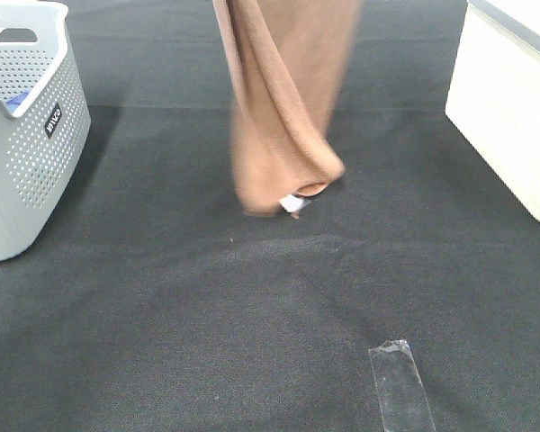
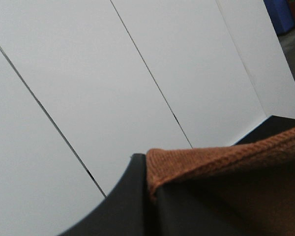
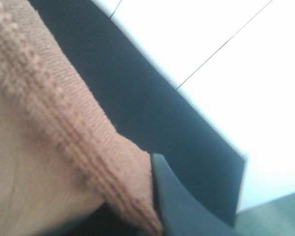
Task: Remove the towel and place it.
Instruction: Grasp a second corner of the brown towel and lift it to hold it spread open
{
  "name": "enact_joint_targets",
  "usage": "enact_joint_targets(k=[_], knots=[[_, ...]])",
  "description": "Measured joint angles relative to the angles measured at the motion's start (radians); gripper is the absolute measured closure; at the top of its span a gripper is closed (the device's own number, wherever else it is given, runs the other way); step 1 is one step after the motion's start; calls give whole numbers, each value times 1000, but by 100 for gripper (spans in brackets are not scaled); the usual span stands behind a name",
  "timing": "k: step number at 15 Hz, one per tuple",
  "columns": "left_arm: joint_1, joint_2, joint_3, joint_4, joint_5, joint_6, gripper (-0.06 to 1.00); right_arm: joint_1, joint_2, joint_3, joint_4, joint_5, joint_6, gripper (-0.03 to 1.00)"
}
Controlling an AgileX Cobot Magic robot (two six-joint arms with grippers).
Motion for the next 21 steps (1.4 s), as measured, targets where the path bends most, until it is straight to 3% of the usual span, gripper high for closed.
enact_joint_targets(k=[1, 3, 4, 5, 13, 15, 16, 17, 21], knots=[[0, 0, 0, 0, 0, 0, 94, 0, 0, 0, 0, 0, 0, 96], [30, 31, 0, 0, -92, 0, 94, 0, 12, 0, -15, -164, 0, 96], [47, 70, 0, 0, -186, 0, 94, 0, 40, 0, -14, -297, 0, 96], [47, 70, 0, 0, -186, 0, 94, 0, 40, 0, -14, -297, 0, 96], [156, 240, -1, 3, -619, 2, 94, 0, 182, 0, -10, -614, 27, 96], [174, 293, -57, 7, -668, 0, 94, 0, 209, 0, -8, -735, 27, 96], [174, 293, -57, 7, -668, 0, 94, 0, 209, 0, -8, -735, 27, 96], [184, 369, -191, 7, -677, -4, 94, 0, 230, 0, 2, -854, 27, 96], [186, 544, -515, 7, -610, -34, 94, -15, 256, -21, 5, -975, 34, 96]])
